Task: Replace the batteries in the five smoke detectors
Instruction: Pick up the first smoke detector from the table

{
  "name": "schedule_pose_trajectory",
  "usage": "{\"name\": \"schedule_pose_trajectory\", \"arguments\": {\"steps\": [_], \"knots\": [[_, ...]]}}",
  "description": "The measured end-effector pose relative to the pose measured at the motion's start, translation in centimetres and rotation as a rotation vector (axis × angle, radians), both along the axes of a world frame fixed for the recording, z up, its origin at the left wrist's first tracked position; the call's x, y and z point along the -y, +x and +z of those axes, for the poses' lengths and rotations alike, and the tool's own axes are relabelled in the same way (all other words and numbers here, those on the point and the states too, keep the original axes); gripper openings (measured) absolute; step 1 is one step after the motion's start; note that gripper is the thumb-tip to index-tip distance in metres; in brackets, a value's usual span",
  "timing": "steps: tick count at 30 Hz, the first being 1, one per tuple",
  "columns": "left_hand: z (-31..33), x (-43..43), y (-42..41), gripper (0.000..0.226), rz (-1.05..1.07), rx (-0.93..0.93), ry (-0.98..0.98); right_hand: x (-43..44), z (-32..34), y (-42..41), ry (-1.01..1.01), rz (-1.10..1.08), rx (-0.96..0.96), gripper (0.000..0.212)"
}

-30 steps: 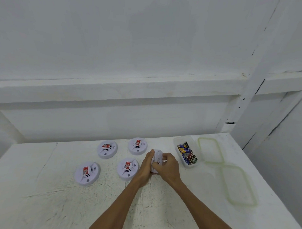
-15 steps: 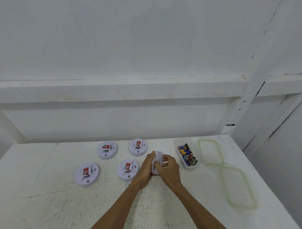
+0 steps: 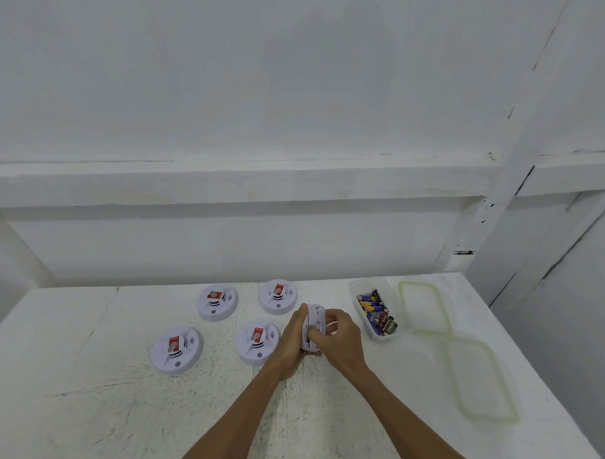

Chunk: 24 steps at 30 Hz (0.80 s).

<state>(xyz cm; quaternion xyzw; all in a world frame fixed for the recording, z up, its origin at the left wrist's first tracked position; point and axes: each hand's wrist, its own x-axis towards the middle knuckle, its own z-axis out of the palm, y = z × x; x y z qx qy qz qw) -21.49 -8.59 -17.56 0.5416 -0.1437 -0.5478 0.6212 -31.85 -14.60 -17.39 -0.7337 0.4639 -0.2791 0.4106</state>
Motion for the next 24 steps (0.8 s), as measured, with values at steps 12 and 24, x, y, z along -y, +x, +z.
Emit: {"name": "schedule_pose_trajectory", "arguments": {"steps": [12, 24], "knots": [[-0.5, -0.9, 0.5, 0.057, -0.028, -0.004, 0.007, 0.2, 0.4, -0.3, 0.065, 0.037, -0.020, 0.045], [-0.8, -1.2, 1.2, 0.034, -0.033, 0.136, -0.007, -0.1, 0.9, -0.6, 0.135, -0.039, 0.015, 0.051]]}}
